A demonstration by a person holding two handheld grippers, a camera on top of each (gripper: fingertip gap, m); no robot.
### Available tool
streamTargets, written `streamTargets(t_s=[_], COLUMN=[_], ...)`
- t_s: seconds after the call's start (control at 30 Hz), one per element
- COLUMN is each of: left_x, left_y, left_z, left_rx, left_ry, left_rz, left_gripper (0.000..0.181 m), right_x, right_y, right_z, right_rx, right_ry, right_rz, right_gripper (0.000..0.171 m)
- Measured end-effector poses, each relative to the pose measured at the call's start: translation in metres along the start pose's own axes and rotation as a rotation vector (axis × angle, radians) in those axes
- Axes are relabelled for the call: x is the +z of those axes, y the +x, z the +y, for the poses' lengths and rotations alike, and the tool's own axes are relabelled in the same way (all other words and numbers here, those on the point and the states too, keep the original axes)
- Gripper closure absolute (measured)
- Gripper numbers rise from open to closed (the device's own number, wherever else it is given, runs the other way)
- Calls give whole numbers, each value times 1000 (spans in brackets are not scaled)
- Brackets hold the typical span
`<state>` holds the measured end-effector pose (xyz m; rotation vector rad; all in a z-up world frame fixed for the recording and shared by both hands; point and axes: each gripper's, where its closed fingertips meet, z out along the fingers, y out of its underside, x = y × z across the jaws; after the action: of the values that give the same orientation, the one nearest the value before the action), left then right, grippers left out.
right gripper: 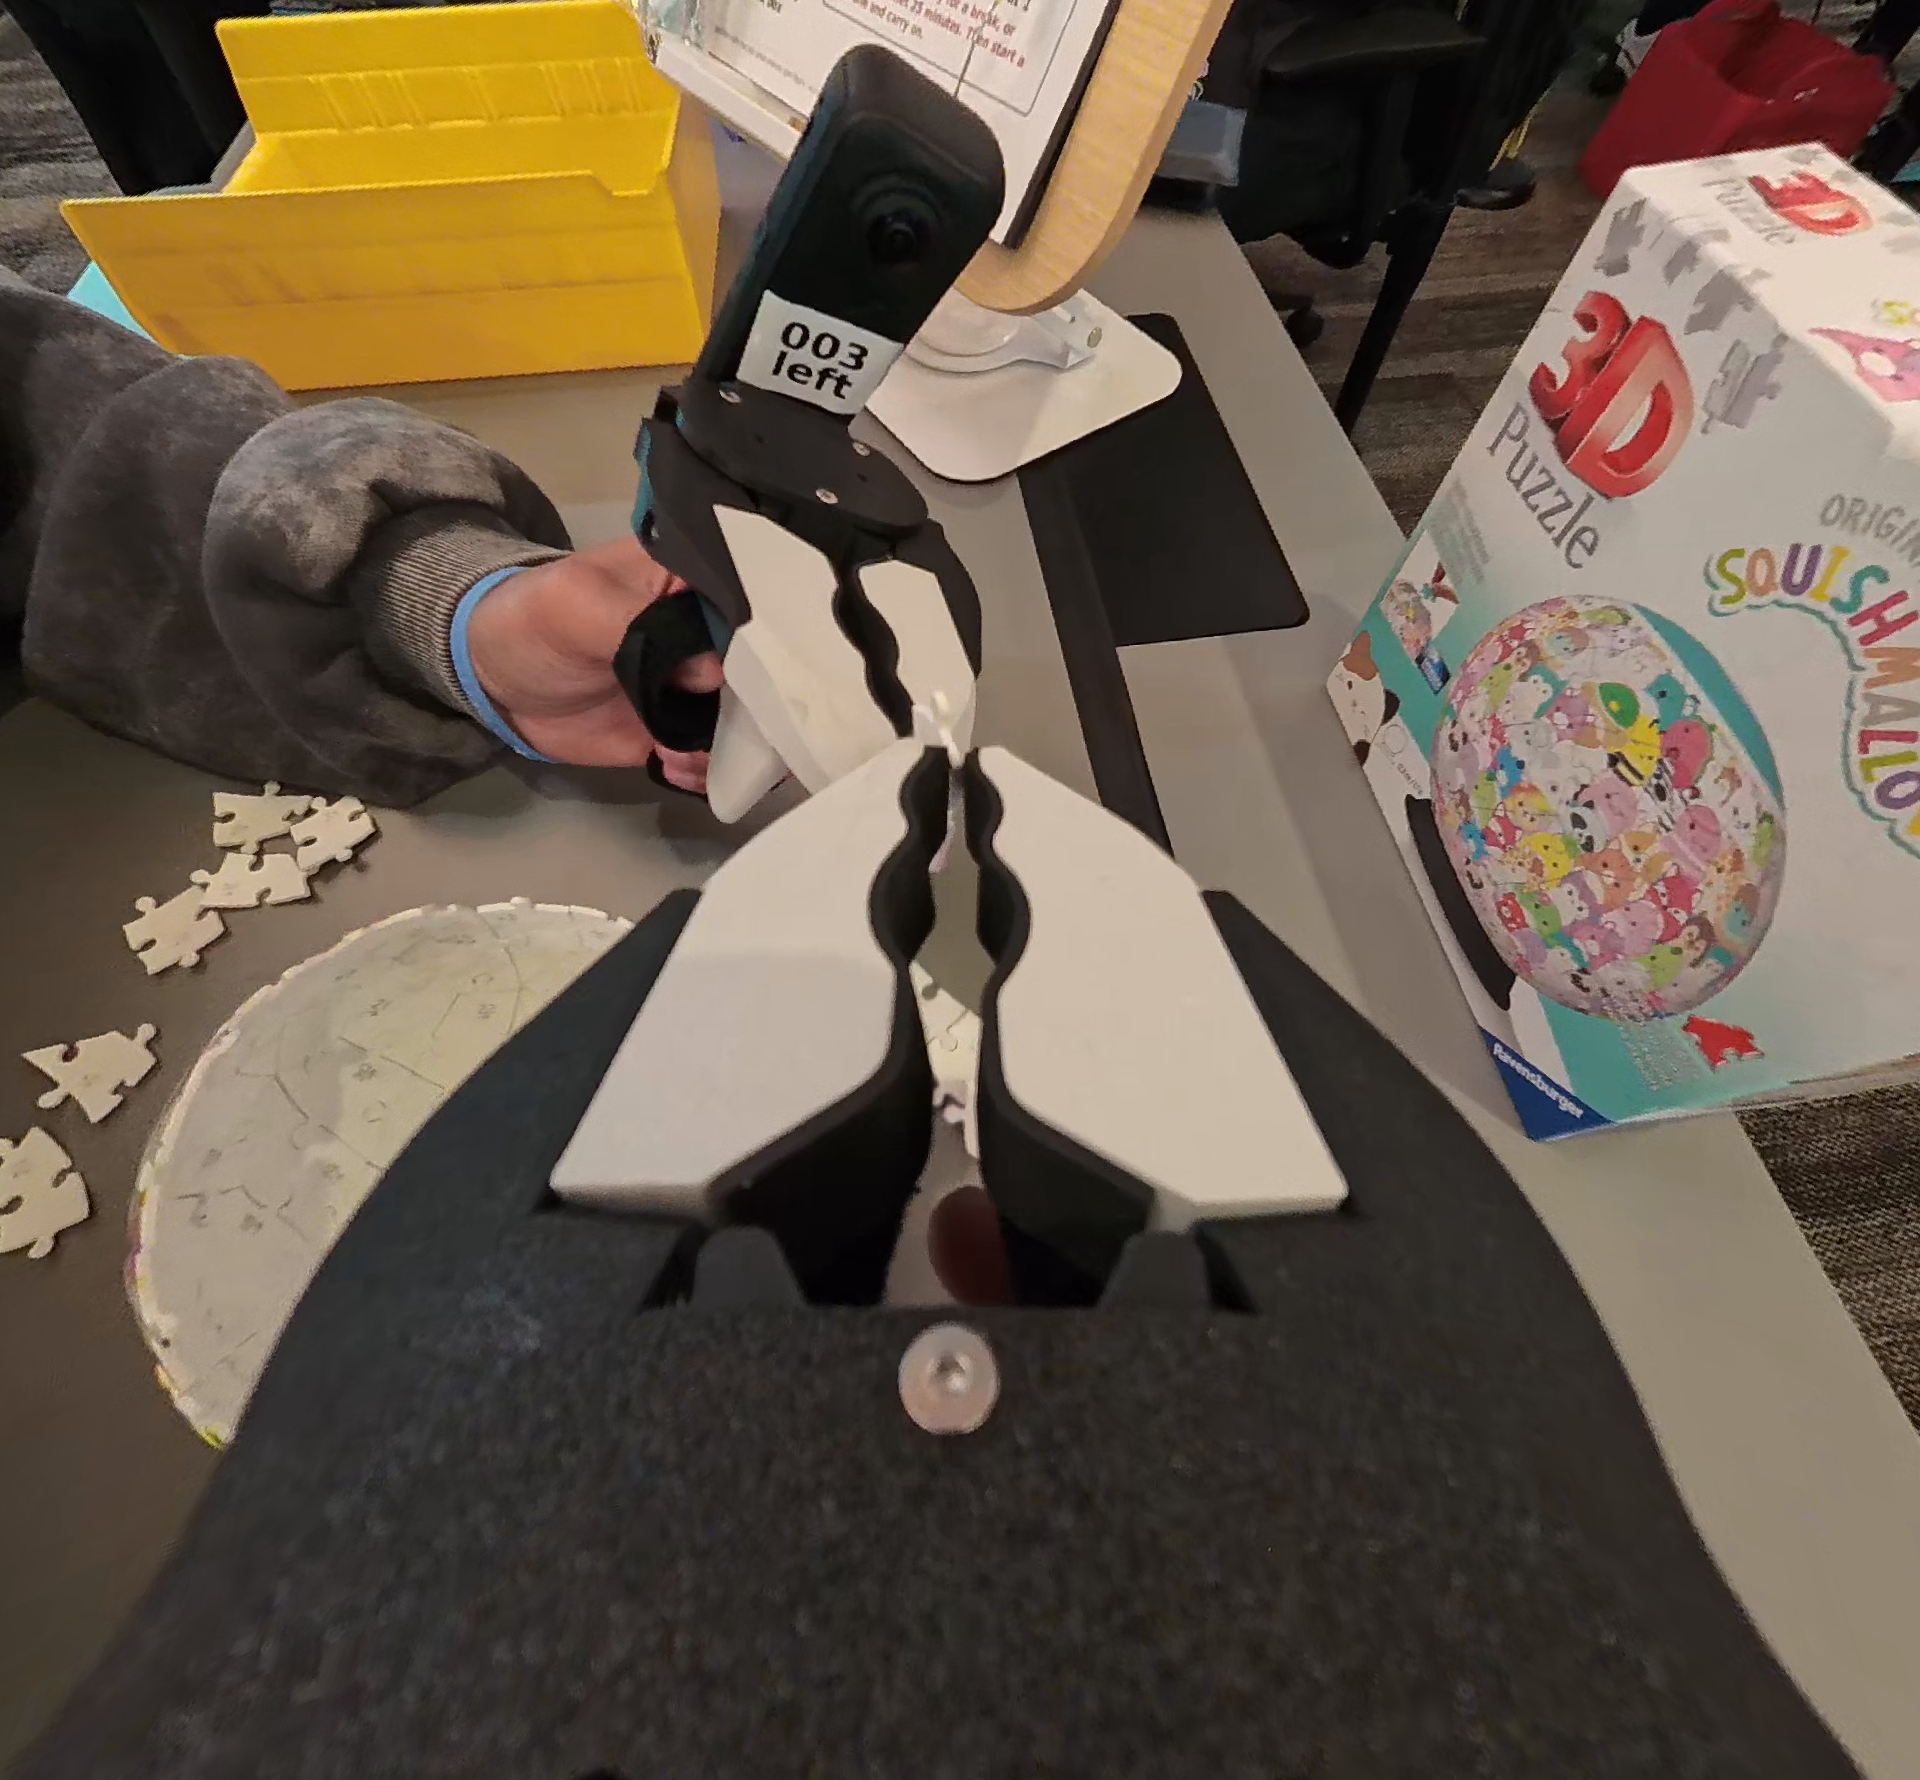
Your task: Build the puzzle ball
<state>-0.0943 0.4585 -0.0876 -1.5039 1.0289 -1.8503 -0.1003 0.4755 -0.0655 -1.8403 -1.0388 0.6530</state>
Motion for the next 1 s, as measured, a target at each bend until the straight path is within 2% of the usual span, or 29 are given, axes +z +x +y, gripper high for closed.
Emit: streamTargets(t_s=[0.1, 0.2, 0.33, 0.37, 0.43, 0.5, 0.6, 0.7, 0.77, 0.8, 0.87, 1.0], left_x=[2, 5, 8, 7, 1, -8, -18, -26, -29, -29, -28, -19], left_y=[-1, -3, 8, 10, 14, 24, 29, 20, 8, 2, -13, -33], left_z=[4, 12, 22, 24, 25, 23, 21, 29, 35, 37, 44, 61], left_rx=[15, 55, 107, 110, 83, 58, 96, 97, 47, 17, -12, -10], left_ry=[-24, -77, -167, -193, -237, -261, -306, -378, -395, -396, -410, -492], left_rz=[-9, -34, 25, 39, 57, 76, 11, -62, -95, -104, -154, -204], left_gripper=[179, 179, 179, 173, 143, 139, 134, 135, 143, 144, 157, 161], right_x=[-2, -5, -13, -15, -19, -20, -13, -3, 1, 3, 4, 5], right_y=[-1, -3, -16, -20, -27, -37, -50, -55, -57, -56, -56, -57], right_z=[4, 14, 20, 18, 19, 27, 44, 67, 80, 82, 80, 78], right_rx=[-12, -73, -200, -218, -221, -253, -319, -354, -388, -411, -434, -435], right_ry=[-31, -147, -254, -255, -270, -318, -410, -512, -551, -554, -543, -515], right_rz=[-6, 5, 12, 24, 33, 32, 13, -20, -45, -34, -24, -29], right_gripper=[169, 169, 170, 170, 170, 170, 170, 170, 170, 170, 170, 170])
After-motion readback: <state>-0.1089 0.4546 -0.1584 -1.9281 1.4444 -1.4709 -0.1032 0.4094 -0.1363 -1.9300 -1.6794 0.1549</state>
